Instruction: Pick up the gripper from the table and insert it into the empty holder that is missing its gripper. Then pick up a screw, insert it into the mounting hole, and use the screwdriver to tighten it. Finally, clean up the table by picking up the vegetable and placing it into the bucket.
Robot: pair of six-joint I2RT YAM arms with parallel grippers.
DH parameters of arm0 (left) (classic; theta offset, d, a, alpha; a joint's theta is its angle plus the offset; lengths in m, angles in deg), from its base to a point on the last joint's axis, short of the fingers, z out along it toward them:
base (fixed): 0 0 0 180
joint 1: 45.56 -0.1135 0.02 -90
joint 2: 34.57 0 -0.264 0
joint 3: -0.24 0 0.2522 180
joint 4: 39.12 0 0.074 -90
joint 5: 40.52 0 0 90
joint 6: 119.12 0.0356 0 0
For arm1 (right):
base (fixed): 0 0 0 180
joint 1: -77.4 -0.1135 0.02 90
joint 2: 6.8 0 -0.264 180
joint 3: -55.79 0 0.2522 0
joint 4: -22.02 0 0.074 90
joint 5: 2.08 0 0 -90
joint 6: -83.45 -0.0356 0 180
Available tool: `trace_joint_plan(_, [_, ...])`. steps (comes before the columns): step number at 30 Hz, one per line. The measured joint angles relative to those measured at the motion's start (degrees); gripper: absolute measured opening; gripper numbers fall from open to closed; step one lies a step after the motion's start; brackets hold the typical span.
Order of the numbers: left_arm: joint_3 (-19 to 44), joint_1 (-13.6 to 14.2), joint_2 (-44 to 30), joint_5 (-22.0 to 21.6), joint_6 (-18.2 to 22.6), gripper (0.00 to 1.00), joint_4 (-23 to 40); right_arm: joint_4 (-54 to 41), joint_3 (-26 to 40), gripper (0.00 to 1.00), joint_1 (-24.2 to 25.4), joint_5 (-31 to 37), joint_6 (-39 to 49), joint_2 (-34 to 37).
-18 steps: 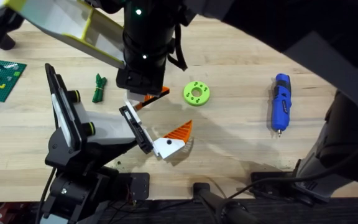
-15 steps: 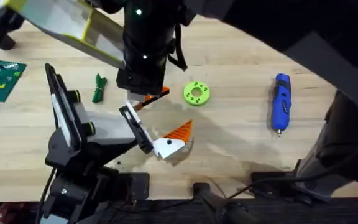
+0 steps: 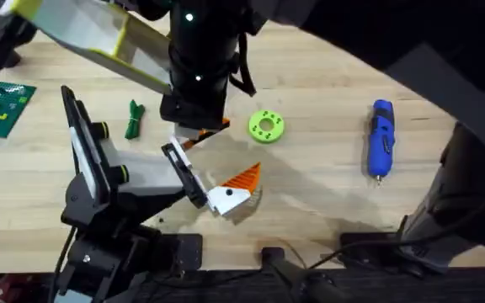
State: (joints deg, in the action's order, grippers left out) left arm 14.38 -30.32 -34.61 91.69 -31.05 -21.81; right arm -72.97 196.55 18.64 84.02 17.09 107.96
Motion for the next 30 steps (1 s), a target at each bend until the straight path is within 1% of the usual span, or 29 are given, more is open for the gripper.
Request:
trace_joint_plan(11, [0.0, 0.0, 0.0, 0.0, 0.0, 0.986, 0.0, 0.0, 0.0, 0.012, 0.0, 0.0, 0.0, 0.0])
trace_joint_plan(19, [0.0, 0.0, 0.0, 0.0, 0.0, 0.986, 0.0, 0.3, 0.0, 0.012, -0.2, -0.7, 0.0, 1.3])
trace_joint_plan(30, [0.0, 0.0, 0.0, 0.0, -0.7, 0.986, 0.0, 0.4, 0.0, 0.012, -0.2, -1.0, 1.7, 1.7])
